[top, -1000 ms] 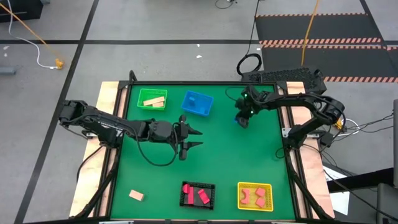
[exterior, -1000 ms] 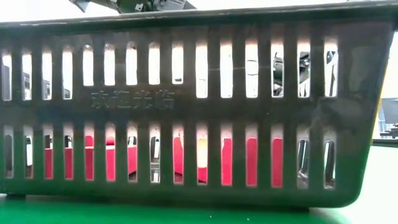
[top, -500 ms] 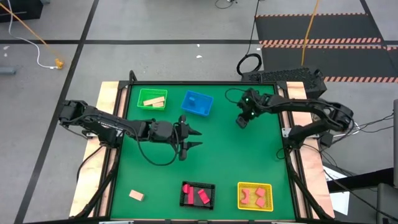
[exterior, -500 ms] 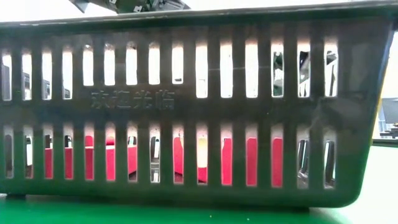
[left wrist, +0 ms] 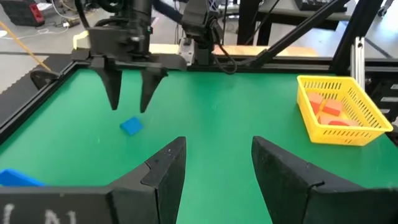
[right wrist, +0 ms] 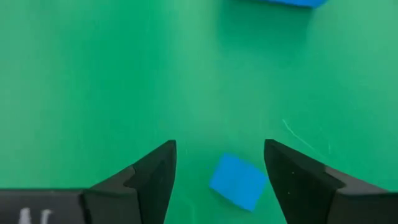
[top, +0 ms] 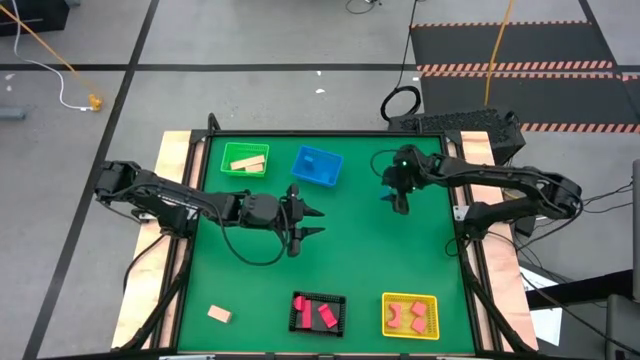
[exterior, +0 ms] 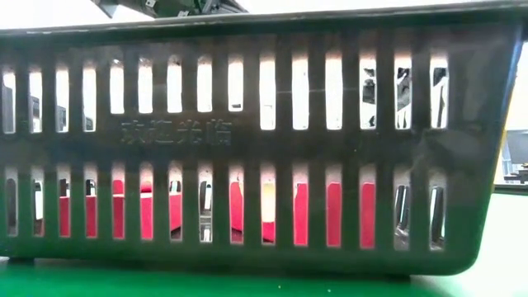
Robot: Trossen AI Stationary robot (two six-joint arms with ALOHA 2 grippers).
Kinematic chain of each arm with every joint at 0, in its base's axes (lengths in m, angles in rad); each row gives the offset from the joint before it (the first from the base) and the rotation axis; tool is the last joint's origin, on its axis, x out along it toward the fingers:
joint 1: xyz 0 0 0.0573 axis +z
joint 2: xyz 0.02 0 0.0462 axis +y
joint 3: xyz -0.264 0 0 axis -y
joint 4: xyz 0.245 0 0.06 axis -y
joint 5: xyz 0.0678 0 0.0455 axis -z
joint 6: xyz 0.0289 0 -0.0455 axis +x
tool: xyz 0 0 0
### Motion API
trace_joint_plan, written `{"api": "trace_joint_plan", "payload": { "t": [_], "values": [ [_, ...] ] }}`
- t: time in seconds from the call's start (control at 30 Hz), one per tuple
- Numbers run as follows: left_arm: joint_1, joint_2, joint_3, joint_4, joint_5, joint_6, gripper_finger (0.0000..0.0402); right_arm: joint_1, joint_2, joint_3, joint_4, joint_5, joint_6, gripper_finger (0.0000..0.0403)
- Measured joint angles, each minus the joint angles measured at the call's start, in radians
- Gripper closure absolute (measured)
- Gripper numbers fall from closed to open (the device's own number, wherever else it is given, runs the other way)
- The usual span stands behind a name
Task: Sort & place blocks by color
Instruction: Put the blue wooden block into the blue basket
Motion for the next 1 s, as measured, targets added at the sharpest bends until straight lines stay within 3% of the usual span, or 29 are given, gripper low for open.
{"api": "trace_joint_plan", "payload": {
  "t": [0.13,0.23,0.3,0.43,0.63,0.73,1.0],
  "values": [
    [0.000,0.000,0.000,-0.028,0.000,-0.004,0.0217,-0.001,0.005,-0.036,0.006,0.003,-0.168,0.0179],
    [0.000,0.000,0.000,-0.039,0.000,-0.004,0.0217,0.000,0.006,-0.059,0.041,0.047,-0.126,0.0185],
    [0.000,0.000,0.000,-0.040,0.000,-0.004,0.0217,0.000,0.005,-0.061,0.083,0.122,0.069,0.0185],
    [0.000,0.000,0.000,-0.041,0.000,-0.004,0.0217,-0.001,0.005,-0.061,0.100,0.283,0.667,0.0185],
    [0.000,0.000,0.000,-0.038,0.000,0.035,0.0217,0.000,0.005,-0.076,0.109,0.317,1.261,0.0185],
    [0.000,0.000,0.000,-0.034,0.000,0.043,0.0217,0.004,0.005,-0.077,0.110,0.314,1.399,0.0185],
    [0.000,0.000,0.000,-0.050,0.000,0.038,0.0217,0.117,0.005,-0.077,0.110,0.317,1.576,0.0186]
  ]
}}
